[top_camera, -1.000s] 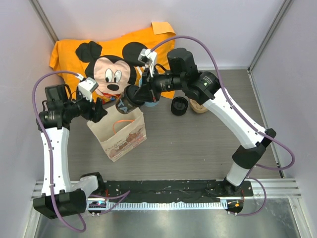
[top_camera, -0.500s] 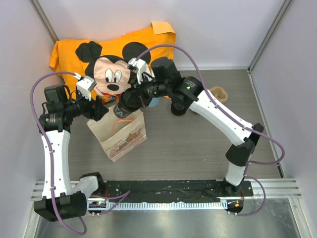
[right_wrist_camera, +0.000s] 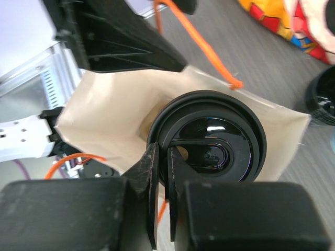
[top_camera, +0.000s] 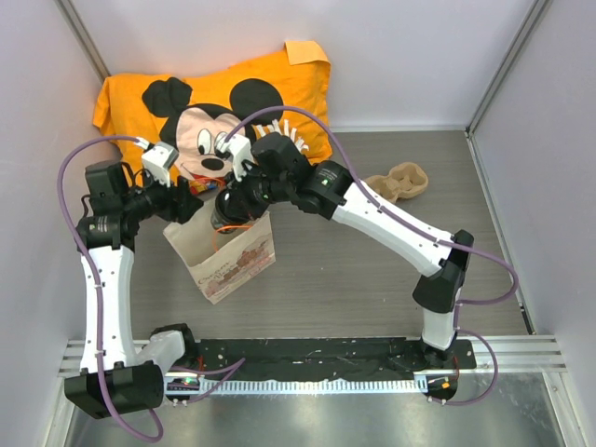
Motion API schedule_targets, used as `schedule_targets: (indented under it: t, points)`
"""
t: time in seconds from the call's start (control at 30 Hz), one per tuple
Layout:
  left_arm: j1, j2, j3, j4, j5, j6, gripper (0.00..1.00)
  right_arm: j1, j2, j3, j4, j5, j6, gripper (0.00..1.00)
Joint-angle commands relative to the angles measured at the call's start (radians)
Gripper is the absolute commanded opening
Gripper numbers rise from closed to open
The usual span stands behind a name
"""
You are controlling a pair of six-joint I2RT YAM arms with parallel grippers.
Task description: Pack the takeout coffee
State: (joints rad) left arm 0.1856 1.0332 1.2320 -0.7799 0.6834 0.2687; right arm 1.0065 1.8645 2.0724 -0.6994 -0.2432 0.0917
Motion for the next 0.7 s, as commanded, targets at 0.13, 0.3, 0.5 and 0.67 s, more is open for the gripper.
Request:
schedule_targets:
  t: [0.13, 0.3, 0.5, 0.67]
  points:
    - [0.006, -0.012, -0.003, 0.037, 0.097, -0.006, 0.58, -0.003, 0.035, 0.051, 0.018, 0.102, -0.040, 0.01]
    - [0.005, -0.015, -0.006, 0.030, 0.116, -0.008, 0.57, -0.003, 0.062, 0.045, 0.015, 0.105, -0.037, 0.01]
    - [0.005, -0.019, -0.028, 0.051, 0.110, -0.036, 0.54, -0.003, 0.036, -0.018, 0.014, 0.104, -0.032, 0.01]
    - [0.003, -0.022, -0.043, 0.082, 0.117, -0.095, 0.45, -0.002, 0.027, -0.069, 0.018, 0.110, -0.030, 0.01]
